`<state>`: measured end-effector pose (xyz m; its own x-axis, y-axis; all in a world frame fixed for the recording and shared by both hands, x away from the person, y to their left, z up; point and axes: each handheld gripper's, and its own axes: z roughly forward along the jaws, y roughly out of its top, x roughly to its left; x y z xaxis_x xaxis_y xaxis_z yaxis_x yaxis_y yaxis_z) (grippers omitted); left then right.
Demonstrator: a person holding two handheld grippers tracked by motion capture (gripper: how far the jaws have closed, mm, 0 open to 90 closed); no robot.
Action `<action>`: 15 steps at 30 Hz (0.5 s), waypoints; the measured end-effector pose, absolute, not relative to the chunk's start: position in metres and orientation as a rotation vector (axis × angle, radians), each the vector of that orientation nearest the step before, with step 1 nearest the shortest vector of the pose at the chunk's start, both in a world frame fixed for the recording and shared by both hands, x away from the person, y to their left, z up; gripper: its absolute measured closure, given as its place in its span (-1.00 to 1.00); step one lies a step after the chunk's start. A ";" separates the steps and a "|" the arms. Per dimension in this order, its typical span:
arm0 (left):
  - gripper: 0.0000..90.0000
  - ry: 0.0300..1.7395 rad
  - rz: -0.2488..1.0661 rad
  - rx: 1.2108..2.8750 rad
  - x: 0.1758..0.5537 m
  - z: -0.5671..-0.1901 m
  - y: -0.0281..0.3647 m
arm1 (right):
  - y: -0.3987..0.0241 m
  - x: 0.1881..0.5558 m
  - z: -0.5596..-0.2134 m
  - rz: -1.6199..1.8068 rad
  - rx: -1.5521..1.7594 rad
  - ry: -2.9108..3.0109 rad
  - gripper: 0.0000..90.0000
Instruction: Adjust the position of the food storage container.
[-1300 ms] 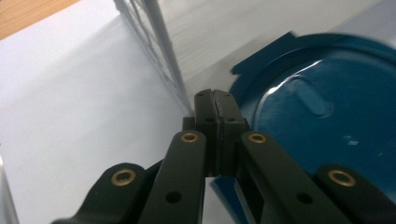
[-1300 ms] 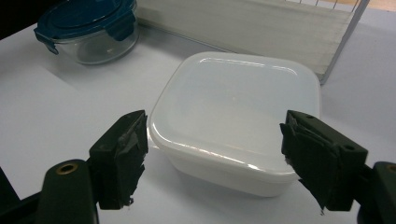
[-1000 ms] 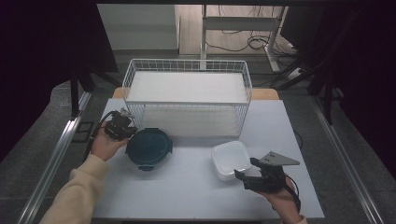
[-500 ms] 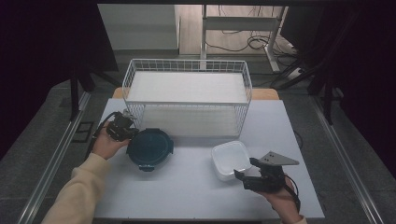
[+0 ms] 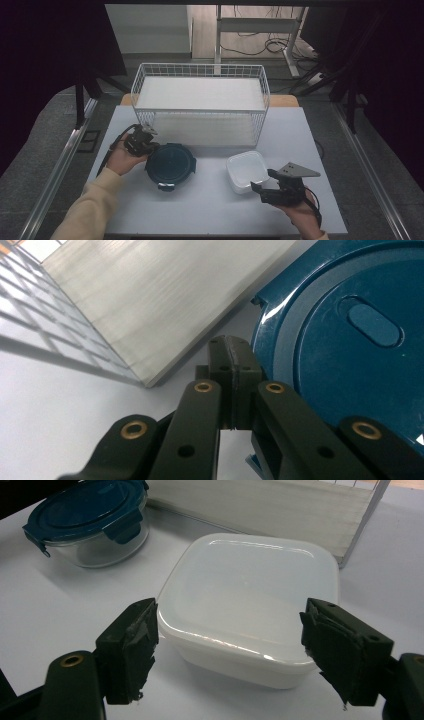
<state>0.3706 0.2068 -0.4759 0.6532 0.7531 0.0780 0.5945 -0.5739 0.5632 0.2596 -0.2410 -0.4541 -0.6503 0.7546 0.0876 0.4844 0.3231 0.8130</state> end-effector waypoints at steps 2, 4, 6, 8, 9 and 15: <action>1.00 1.042 0.420 2.371 0.370 -0.476 0.207 | -0.241 0.259 -0.453 1.243 1.108 2.284 -0.50; 1.00 1.035 0.412 2.372 0.370 -0.476 0.207 | -0.241 0.259 -0.453 1.245 1.110 2.283 -0.50; 1.00 1.034 0.409 2.368 0.370 -0.476 0.206 | -0.241 0.259 -0.453 1.244 1.111 2.284 -0.50; 1.00 1.025 0.398 2.364 0.369 -0.477 0.204 | -0.241 0.260 -0.454 1.245 1.113 2.284 -0.50; 1.00 1.015 0.399 2.369 0.369 -0.476 0.203 | -0.241 0.260 -0.454 1.245 1.113 2.285 -0.50; 1.00 0.968 0.414 2.380 0.361 -0.477 0.190 | -0.242 0.259 -0.453 1.248 1.114 2.282 -0.50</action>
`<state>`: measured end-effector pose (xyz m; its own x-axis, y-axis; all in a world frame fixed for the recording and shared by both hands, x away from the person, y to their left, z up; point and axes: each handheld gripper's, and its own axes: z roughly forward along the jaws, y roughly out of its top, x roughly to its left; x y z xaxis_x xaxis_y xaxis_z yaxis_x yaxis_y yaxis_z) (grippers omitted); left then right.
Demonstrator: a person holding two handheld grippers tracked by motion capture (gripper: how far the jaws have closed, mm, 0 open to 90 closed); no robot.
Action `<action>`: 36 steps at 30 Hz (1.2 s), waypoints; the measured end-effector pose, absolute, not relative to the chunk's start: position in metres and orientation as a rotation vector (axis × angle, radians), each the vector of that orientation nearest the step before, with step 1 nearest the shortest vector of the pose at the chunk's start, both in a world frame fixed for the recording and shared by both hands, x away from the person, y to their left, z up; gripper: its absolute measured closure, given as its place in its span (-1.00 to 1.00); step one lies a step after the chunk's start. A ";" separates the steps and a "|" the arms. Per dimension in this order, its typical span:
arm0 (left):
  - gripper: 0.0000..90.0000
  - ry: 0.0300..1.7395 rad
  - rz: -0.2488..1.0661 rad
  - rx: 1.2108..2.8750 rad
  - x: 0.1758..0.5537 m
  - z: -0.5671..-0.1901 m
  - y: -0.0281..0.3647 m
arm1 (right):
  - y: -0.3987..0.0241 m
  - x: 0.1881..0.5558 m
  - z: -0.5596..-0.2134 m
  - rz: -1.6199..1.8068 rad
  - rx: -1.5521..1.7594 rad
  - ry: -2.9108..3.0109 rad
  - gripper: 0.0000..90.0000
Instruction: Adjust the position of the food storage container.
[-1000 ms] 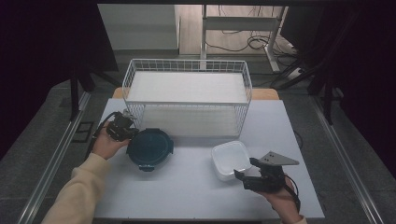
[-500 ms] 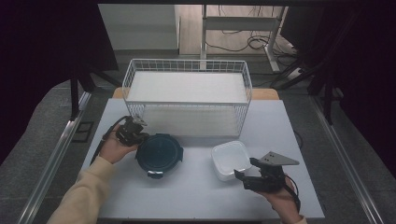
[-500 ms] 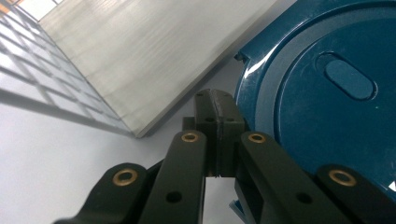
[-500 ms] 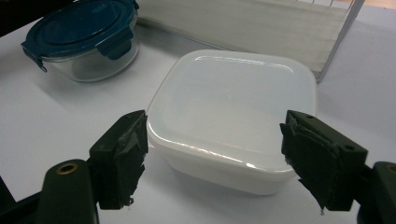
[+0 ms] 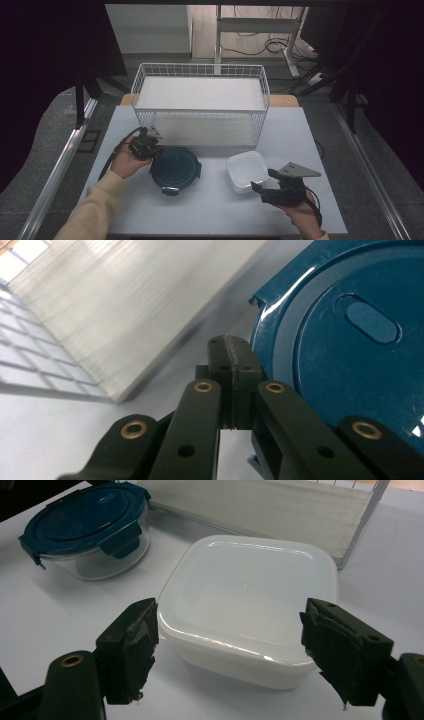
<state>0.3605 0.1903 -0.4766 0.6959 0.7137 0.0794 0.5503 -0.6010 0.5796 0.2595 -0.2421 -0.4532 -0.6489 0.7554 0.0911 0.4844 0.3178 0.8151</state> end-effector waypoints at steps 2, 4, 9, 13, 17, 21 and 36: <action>1.00 0.945 0.409 2.391 0.357 -0.476 0.186 | -0.242 0.260 -0.453 1.248 1.116 2.280 -0.50; 1.00 0.927 0.405 2.397 0.353 -0.476 0.182 | -0.243 0.260 -0.453 1.248 1.117 2.279 -0.50; 1.00 0.914 0.392 2.375 0.347 -0.477 0.179 | -0.243 0.259 -0.452 1.249 1.113 2.278 -0.50; 1.00 0.899 0.383 2.376 0.344 -0.478 0.178 | -0.242 0.260 -0.453 1.249 1.117 2.281 -0.50; 1.00 0.881 0.384 2.381 0.341 -0.477 0.174 | -0.242 0.260 -0.453 1.247 1.116 2.282 -0.50; 1.00 0.860 0.380 2.383 0.337 -0.478 0.169 | -0.242 0.260 -0.453 1.248 1.117 2.282 -0.50; 1.00 0.785 0.350 2.365 0.319 -0.479 0.152 | -0.242 0.260 -0.453 1.249 1.120 2.281 -0.50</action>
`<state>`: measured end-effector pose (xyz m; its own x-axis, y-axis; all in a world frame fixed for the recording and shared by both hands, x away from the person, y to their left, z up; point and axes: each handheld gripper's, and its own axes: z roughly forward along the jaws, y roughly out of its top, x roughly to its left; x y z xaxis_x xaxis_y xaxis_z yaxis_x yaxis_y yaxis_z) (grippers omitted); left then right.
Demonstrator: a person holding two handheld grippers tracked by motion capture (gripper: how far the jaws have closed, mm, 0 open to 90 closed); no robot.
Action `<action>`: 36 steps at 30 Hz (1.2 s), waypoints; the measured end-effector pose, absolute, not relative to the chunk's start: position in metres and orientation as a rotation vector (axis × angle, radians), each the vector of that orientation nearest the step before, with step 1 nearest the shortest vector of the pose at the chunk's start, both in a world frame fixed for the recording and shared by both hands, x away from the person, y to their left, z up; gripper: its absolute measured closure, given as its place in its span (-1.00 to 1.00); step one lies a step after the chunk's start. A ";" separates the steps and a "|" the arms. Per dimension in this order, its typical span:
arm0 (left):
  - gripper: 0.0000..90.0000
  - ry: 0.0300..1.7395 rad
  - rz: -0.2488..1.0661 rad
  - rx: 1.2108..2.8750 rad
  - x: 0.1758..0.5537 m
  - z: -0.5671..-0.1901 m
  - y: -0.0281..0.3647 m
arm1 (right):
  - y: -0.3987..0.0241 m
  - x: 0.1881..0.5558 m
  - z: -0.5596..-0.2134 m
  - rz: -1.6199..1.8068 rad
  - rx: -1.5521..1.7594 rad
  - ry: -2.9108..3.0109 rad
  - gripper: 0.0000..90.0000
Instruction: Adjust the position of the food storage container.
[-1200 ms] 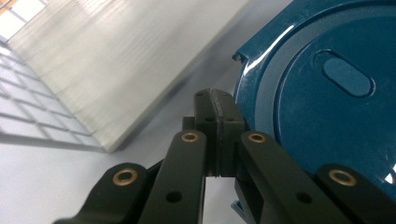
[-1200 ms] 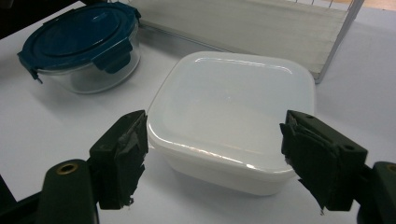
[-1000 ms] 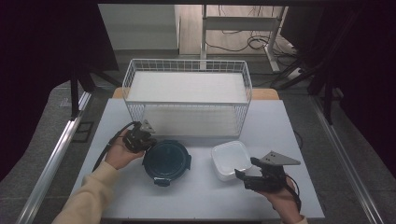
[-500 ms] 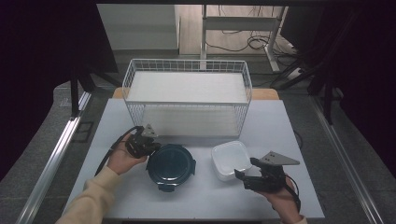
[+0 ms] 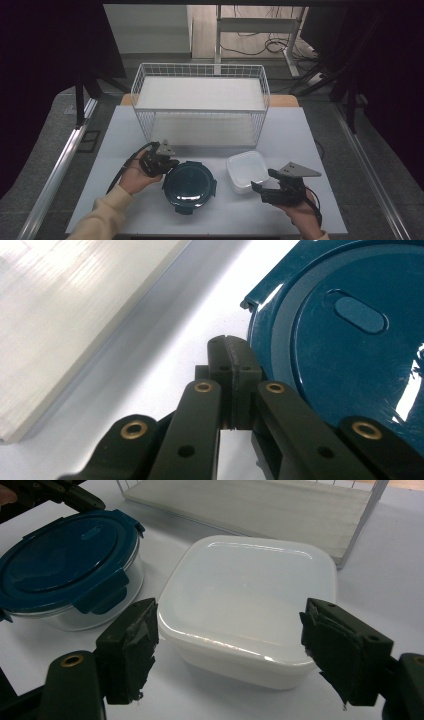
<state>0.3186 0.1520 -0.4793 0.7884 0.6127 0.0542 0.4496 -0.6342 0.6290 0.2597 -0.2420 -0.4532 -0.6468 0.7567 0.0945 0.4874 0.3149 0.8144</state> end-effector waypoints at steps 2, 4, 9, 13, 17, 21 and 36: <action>1.00 0.779 0.353 2.372 0.317 -0.479 0.150 | -0.242 0.260 -0.454 1.247 1.120 2.282 -0.50; 1.00 0.773 0.346 2.377 0.315 -0.479 0.149 | -0.242 0.260 -0.454 1.247 1.120 2.283 -0.50; 1.00 0.747 0.343 2.388 0.309 -0.478 0.144 | -0.242 0.260 -0.453 1.249 1.122 2.281 -0.50; 1.00 0.724 0.340 2.402 0.306 -0.478 0.141 | -0.242 0.260 -0.454 1.248 1.122 2.282 -0.50; 1.00 0.720 0.334 2.399 0.304 -0.478 0.139 | -0.242 0.260 -0.453 1.251 1.124 2.282 -0.50; 1.00 0.725 0.309 2.372 0.299 -0.479 0.137 | -0.242 0.260 -0.454 1.250 1.127 2.280 -0.50; 1.00 0.718 0.284 2.361 0.289 -0.480 0.135 | -0.243 0.261 -0.454 1.249 1.135 2.280 -0.50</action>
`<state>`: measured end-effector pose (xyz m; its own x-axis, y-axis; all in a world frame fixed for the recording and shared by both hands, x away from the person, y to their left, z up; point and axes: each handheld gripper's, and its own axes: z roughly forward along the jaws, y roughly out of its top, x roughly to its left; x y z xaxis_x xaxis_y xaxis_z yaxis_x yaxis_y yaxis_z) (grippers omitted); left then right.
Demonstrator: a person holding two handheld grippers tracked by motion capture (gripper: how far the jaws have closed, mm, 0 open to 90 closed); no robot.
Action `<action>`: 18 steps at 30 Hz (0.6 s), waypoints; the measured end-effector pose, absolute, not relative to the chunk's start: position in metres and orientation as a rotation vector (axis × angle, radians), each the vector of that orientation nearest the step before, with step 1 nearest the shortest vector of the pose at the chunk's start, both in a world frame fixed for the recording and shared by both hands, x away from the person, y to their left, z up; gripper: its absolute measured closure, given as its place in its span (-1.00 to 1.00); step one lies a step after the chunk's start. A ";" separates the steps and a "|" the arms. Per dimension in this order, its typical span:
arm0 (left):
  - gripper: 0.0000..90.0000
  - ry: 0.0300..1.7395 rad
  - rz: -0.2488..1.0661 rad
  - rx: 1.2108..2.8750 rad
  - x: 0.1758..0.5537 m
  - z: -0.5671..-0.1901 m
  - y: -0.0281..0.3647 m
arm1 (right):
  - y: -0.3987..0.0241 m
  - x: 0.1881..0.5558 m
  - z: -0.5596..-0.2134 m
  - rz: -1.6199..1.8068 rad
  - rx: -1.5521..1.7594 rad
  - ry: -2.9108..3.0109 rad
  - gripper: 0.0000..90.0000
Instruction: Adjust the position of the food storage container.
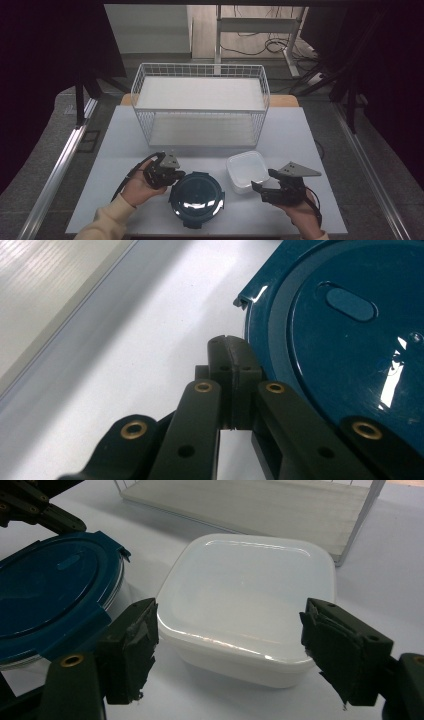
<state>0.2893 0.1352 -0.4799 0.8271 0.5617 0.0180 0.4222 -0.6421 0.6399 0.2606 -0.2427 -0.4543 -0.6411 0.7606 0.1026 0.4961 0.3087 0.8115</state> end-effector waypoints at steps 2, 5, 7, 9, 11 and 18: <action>1.00 0.719 0.279 2.353 0.289 -0.481 0.136 | -0.242 0.260 -0.454 1.248 1.132 2.279 -0.50; 1.00 0.718 0.284 2.349 0.289 -0.481 0.136 | -0.241 0.260 -0.453 1.251 1.128 2.278 -0.50; 1.00 0.715 0.285 2.347 0.289 -0.481 0.137 | -0.241 0.259 -0.453 1.257 1.126 2.274 -0.50; 1.00 0.723 0.340 2.339 0.289 -0.479 0.139 | -0.241 0.259 -0.452 1.260 1.126 2.272 -0.50; 0.99 0.779 0.399 2.314 0.289 -0.477 0.146 | -0.242 0.258 -0.452 1.265 1.124 2.269 -0.50; 0.93 0.941 0.370 2.095 0.273 -0.459 0.183 | -0.243 0.257 -0.451 1.287 1.124 2.263 -0.50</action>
